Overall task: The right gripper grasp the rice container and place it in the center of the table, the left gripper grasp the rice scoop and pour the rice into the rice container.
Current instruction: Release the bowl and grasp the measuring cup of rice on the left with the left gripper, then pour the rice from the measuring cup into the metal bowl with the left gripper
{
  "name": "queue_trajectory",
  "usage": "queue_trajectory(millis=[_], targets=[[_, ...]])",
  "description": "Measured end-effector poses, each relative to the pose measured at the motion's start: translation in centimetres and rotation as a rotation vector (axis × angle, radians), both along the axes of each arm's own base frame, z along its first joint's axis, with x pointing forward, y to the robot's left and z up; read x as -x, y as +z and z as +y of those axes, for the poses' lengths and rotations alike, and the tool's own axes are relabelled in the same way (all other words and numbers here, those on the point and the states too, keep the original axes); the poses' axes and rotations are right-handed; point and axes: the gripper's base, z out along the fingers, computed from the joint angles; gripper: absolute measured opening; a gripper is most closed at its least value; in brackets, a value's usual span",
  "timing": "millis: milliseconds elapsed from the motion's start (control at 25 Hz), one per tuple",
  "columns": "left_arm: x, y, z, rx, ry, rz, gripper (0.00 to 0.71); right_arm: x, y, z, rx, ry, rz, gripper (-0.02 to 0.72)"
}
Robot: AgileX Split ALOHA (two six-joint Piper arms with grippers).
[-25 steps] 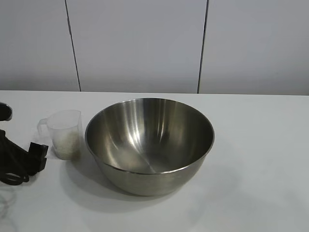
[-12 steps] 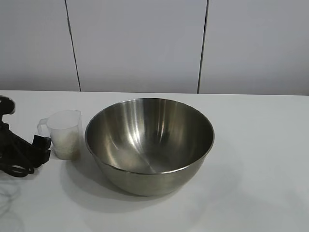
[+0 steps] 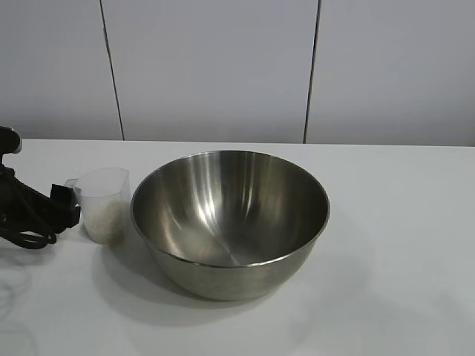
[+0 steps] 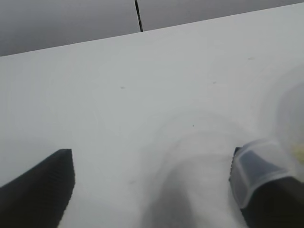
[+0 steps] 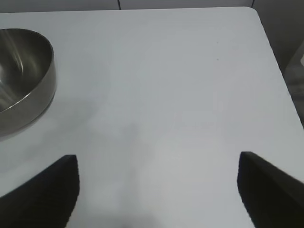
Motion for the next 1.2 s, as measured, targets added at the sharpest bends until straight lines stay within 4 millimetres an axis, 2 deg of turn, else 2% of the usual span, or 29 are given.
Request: queue_trajectory(millis=[160, 480, 680, 960, 1200], targets=[[0.0, 0.0, 0.0, 0.000, 0.000, 0.000, 0.015, 0.0, 0.0, 0.0, -0.001, 0.000, 0.000, 0.610], [0.0, 0.1, 0.0, -0.003, -0.003, -0.003, 0.009, 0.0, 0.0, 0.0, -0.001, 0.000, 0.000, 0.610], [-0.2, 1.5, -0.5, -0.040, -0.067, -0.051, 0.009, 0.0, 0.0, 0.0, -0.001, 0.000, 0.000, 0.610], [-0.3, 5.3, -1.3, -0.106, -0.178, -0.186, 0.009, 0.0, 0.0, 0.0, -0.001, 0.000, -0.001, 0.610], [-0.9, 11.2, -2.6, -0.233, -0.305, -0.290, 0.008, 0.0, 0.0, 0.0, -0.001, 0.000, -0.001, 0.610]])
